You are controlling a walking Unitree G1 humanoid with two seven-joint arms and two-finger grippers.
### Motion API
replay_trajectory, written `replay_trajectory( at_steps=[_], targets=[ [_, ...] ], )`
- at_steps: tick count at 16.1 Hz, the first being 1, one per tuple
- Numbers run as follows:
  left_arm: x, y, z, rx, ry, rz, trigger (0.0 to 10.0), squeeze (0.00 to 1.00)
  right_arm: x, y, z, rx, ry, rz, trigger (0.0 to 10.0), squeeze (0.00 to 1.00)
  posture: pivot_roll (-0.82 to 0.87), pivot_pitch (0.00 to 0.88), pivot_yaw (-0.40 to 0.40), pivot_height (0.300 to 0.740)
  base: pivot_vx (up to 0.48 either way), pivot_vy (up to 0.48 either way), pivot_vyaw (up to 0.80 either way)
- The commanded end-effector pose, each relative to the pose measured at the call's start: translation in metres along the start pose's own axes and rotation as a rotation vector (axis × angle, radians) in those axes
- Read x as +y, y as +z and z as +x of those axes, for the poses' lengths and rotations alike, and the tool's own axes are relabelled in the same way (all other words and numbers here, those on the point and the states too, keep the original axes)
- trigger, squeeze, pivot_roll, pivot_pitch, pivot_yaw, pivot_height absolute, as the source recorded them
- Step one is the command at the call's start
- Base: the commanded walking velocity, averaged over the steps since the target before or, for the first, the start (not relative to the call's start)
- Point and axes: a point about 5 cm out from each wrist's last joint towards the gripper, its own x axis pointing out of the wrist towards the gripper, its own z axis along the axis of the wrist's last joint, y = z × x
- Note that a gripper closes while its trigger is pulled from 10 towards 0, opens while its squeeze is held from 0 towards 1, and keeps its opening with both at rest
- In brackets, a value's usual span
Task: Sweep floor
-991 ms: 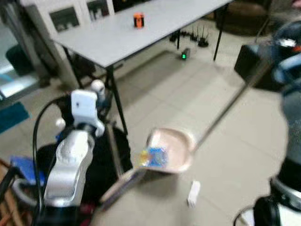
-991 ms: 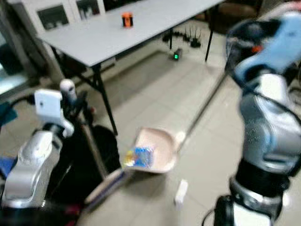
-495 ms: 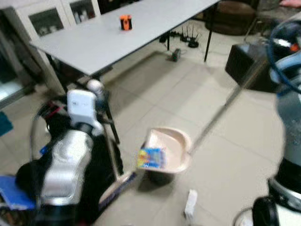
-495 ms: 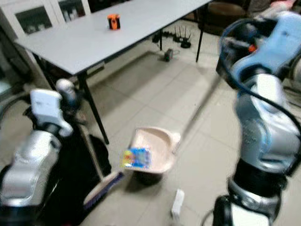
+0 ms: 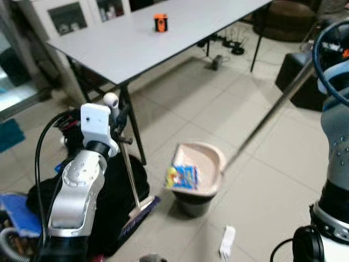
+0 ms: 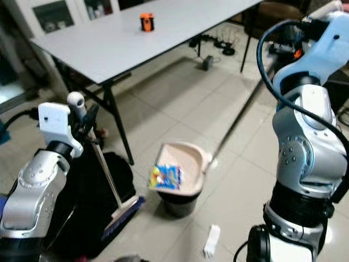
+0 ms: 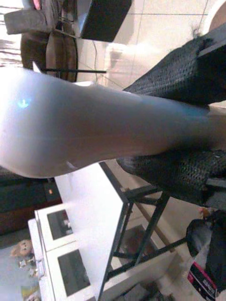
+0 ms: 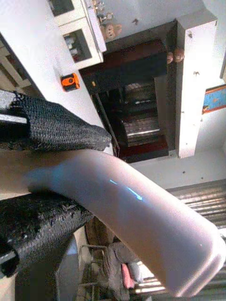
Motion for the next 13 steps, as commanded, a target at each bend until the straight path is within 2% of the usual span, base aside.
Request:
replay_trajectory(
  at_steps=[1, 7, 11, 13],
  targets=[
    [0.002, 0.006, 0.0, -0.025, 0.012, 0.034, 10.0, 0.0, 0.002, 0.013, 0.003, -0.088, -0.003, -0.011, 10.0, 0.0, -0.03, 0.002, 0.054, 0.74, 0.0, 0.0, 0.0],
    [0.001, 0.006, 0.001, -0.024, 0.011, 0.035, 10.0, 0.0, 0.013, 0.001, 0.014, -0.139, 0.003, -0.056, 10.0, 0.0, -0.02, 0.001, 0.058, 0.74, 0.0, 0.0, 0.0],
    [0.001, 0.006, 0.0, -0.024, 0.009, 0.034, 10.0, 0.0, 0.033, -0.017, 0.019, -0.163, 0.111, -0.144, 10.0, 0.0, -0.02, 0.007, 0.057, 0.74, 0.0, 0.0, 0.0],
    [0.001, 0.006, -0.001, -0.02, 0.008, 0.034, 10.0, 0.0, 0.053, -0.028, 0.019, -0.182, 0.208, -0.219, 10.0, 0.0, -0.01, 0.01, 0.055, 0.74, 0.0, 0.0, 0.0]
  ],
)
